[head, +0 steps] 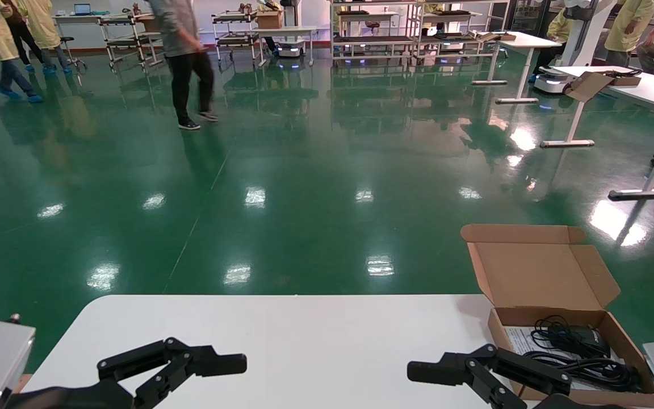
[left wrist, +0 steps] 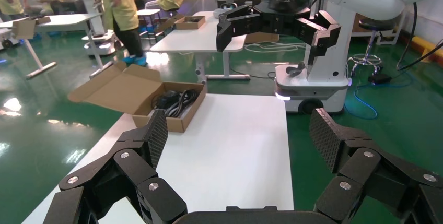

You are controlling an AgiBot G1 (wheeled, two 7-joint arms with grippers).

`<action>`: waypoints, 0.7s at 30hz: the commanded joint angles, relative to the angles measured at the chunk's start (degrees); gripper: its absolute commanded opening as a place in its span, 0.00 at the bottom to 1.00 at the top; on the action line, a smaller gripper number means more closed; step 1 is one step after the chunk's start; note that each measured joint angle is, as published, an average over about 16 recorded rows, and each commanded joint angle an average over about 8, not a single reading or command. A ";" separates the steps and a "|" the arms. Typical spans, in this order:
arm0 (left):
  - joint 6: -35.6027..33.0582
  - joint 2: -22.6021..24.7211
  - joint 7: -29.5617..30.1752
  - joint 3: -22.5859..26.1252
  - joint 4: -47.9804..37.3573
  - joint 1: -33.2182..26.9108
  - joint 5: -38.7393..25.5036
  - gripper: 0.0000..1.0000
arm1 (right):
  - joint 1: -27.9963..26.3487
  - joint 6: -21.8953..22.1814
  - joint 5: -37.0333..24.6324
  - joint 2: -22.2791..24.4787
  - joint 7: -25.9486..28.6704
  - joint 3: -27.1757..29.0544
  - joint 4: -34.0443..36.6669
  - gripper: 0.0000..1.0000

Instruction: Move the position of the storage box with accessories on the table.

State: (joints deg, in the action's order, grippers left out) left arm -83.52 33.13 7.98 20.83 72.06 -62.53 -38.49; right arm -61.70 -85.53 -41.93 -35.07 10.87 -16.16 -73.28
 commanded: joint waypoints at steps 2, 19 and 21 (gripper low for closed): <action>0.00 0.00 0.00 0.00 0.00 0.00 0.00 1.00 | 0.00 0.00 0.00 0.00 0.00 0.00 0.01 1.00; 0.00 0.00 0.00 0.00 0.00 0.00 0.00 1.00 | 0.00 0.00 0.00 0.00 0.00 0.00 0.01 1.00; 0.00 0.00 0.00 0.00 0.00 0.00 0.00 1.00 | 0.00 0.00 0.00 0.00 0.00 0.00 0.01 1.00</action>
State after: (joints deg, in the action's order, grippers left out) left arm -83.52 33.13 7.98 20.83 72.06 -62.53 -38.49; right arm -61.71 -85.53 -41.93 -35.07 10.87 -16.16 -73.27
